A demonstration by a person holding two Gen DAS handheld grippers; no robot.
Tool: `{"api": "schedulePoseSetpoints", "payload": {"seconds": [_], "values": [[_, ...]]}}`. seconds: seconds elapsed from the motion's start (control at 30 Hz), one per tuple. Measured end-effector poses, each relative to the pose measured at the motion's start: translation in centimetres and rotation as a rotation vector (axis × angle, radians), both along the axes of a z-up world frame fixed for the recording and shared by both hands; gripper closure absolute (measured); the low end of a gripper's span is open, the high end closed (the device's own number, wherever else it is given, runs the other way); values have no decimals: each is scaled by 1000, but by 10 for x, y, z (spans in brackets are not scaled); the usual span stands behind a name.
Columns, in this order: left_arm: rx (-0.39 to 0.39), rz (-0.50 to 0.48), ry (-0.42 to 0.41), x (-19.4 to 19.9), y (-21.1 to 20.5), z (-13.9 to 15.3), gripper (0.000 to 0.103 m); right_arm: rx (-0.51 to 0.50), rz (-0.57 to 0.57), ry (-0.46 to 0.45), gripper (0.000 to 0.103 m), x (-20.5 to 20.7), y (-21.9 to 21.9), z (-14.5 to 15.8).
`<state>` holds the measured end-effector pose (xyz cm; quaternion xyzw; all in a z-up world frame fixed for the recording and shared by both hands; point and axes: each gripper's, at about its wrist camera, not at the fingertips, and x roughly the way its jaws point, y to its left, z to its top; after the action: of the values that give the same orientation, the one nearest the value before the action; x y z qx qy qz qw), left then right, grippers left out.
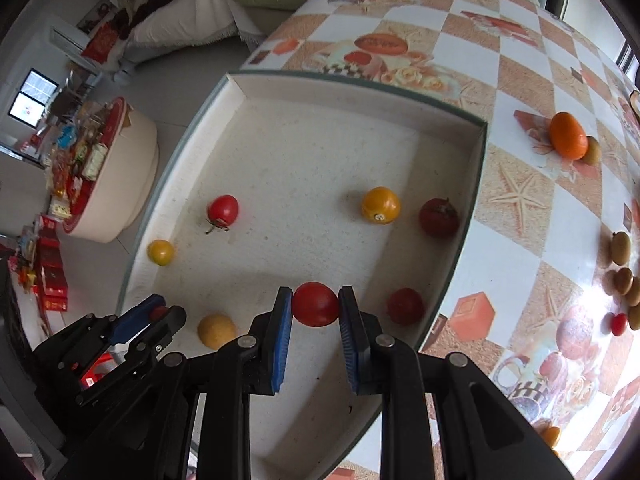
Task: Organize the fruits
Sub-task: 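Carry both red tomatoes over the white tray and open both tools, then move both open tools back over the fruit on the table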
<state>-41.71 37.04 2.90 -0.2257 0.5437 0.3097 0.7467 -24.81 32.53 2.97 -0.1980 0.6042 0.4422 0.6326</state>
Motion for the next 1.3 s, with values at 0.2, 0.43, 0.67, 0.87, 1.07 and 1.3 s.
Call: {"api": "schedulePoseSetpoints", "payload": {"seconds": [0.2,0.43,0.67,0.87,1.07,1.3], "values": [[9,-27,22,4,0,-2,72,-42,-6,12,77,1,5,-13],[44,-69,19,10,-8,5,25,-28,-4,17,50,0,13,-13],[37,-96,31,15,-13,9,25,71,-88,49,19,10,0,9],[61,-167,28,30,-25,21,25,117,-193,51,19,28,-33,28],[88,-270,-5,55,-54,40,25,105,-314,8,19,50,-98,41],[68,-396,-62,82,-104,60,25,0,-433,-43,19,57,-190,42]]}}
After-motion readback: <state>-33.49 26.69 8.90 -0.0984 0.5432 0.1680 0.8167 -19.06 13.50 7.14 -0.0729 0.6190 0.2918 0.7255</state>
